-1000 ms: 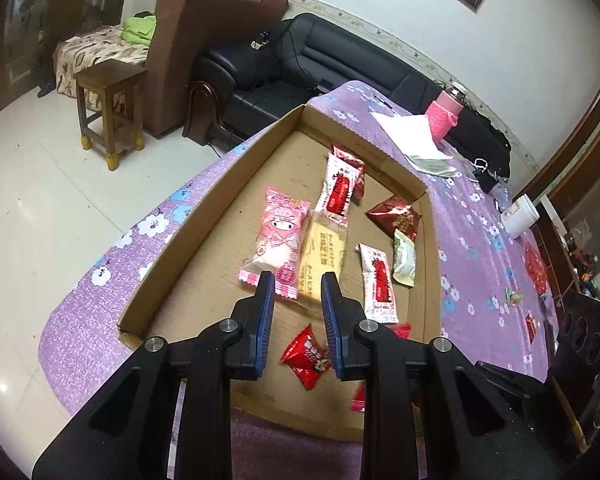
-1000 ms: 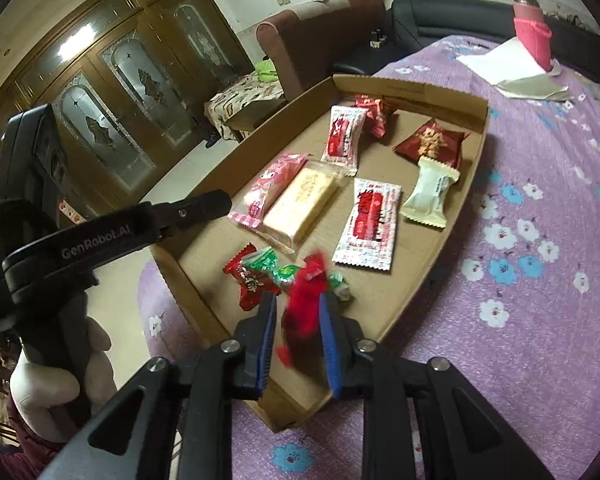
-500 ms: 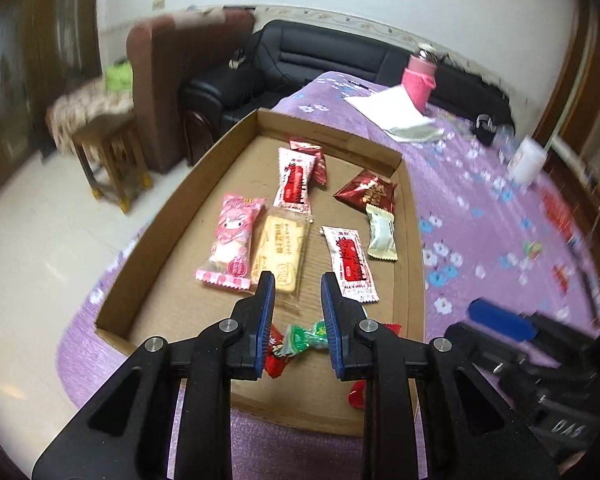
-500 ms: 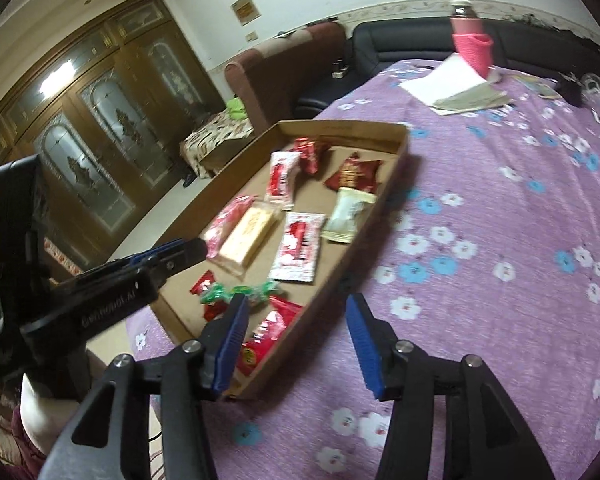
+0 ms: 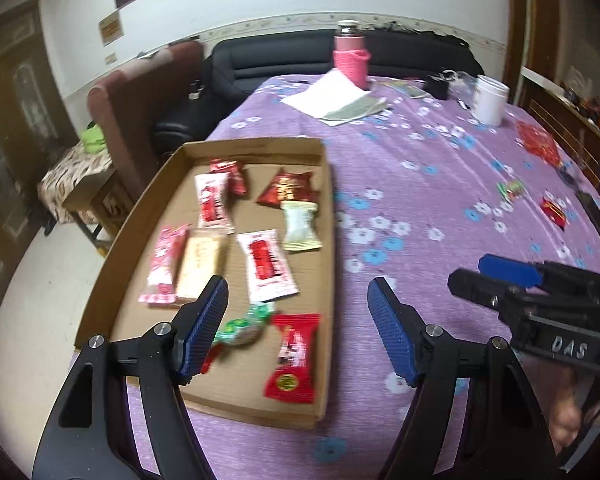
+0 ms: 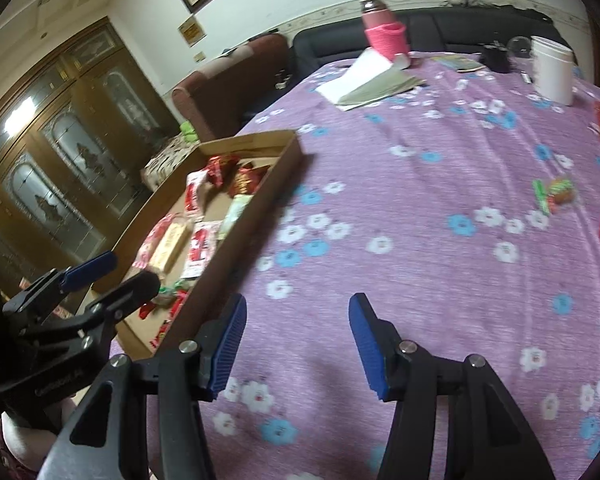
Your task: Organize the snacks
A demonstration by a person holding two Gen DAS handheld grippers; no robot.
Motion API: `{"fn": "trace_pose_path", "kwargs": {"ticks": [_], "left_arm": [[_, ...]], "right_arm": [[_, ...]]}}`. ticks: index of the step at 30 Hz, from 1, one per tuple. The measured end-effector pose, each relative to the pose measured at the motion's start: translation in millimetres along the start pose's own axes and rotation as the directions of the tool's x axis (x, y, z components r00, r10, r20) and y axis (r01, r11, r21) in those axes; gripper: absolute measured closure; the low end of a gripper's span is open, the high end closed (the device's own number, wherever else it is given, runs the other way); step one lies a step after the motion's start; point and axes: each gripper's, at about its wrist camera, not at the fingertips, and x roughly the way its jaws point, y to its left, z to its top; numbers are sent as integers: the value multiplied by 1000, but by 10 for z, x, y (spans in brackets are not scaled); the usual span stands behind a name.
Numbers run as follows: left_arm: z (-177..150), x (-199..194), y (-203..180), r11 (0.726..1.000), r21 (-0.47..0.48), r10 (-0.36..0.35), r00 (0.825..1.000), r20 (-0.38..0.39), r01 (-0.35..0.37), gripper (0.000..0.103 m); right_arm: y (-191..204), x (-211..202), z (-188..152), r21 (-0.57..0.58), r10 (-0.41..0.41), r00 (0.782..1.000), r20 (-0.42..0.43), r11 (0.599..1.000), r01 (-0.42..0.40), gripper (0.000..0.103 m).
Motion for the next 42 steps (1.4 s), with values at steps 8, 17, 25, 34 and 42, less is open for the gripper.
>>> {"fn": "trace_pose_path", "kwargs": {"ticks": [8,17,25,34,42], "left_arm": [[11,-22,-252,998,51,-19,1000,-6,20,30],[-23,-10,-435,996,85,-26,999,-32,29,30],[-51,45,-561,993,112,-35,997,-64,42,30],[-70,129,-641,990,129,-41,995,-91,53,30],[-80,192,-701,987,134,-69,992,-105,83,30]], "right_arm": [[-331,-191,2,64,-38,999,32,997,35,46],[-563,-339,-17,99,-75,996,52,993,69,44],[-742,-379,-63,142,-88,995,47,987,81,43],[-917,-406,-106,184,-104,994,42,978,95,43],[-1306,-616,-99,272,-147,986,72,954,123,43]]}}
